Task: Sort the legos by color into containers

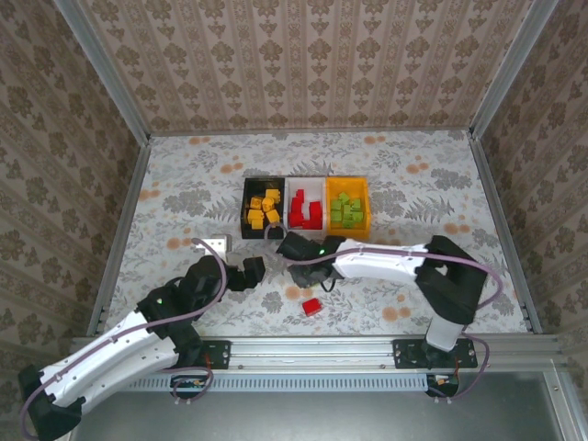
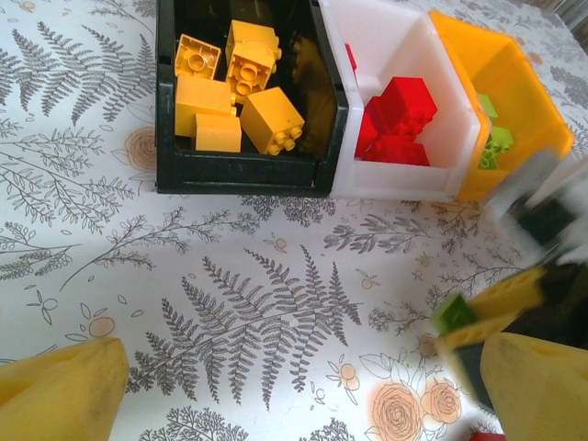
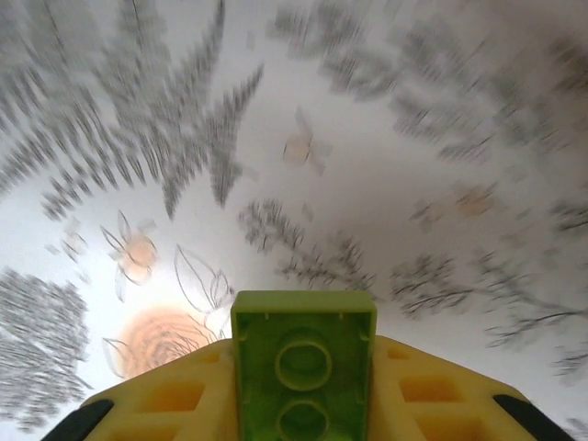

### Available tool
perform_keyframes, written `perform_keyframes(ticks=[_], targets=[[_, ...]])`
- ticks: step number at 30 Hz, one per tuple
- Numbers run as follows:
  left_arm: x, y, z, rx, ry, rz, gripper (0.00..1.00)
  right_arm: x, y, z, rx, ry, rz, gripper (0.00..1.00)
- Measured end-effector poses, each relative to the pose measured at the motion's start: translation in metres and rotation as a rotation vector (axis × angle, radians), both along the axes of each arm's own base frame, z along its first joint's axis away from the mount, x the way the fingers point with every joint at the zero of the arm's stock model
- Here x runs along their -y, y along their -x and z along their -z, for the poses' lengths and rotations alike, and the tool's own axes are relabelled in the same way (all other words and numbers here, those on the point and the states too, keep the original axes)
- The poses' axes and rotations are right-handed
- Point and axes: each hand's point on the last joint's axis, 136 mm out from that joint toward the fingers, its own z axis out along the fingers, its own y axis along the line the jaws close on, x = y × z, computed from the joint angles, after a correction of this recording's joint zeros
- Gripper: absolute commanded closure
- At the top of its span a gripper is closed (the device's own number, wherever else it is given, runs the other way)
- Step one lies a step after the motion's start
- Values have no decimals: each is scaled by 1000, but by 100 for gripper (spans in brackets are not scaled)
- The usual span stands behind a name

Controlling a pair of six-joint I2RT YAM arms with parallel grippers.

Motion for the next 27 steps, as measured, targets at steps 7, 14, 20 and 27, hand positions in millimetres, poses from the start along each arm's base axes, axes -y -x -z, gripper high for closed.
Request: perform_keyframes(ticks=[7, 14, 20, 27], targets=[[7, 2, 12, -48, -38, 30, 0, 35, -72, -76, 172, -145, 198, 70], [19, 2, 18, -80, -75, 87, 0, 105, -146, -70, 200, -89, 442, 69], [33, 5, 28, -122, -129, 164, 0, 123, -181, -44, 164, -34, 524, 47], [58, 12, 51, -215, -219, 293, 0, 126, -185, -42, 153, -33, 533, 24]])
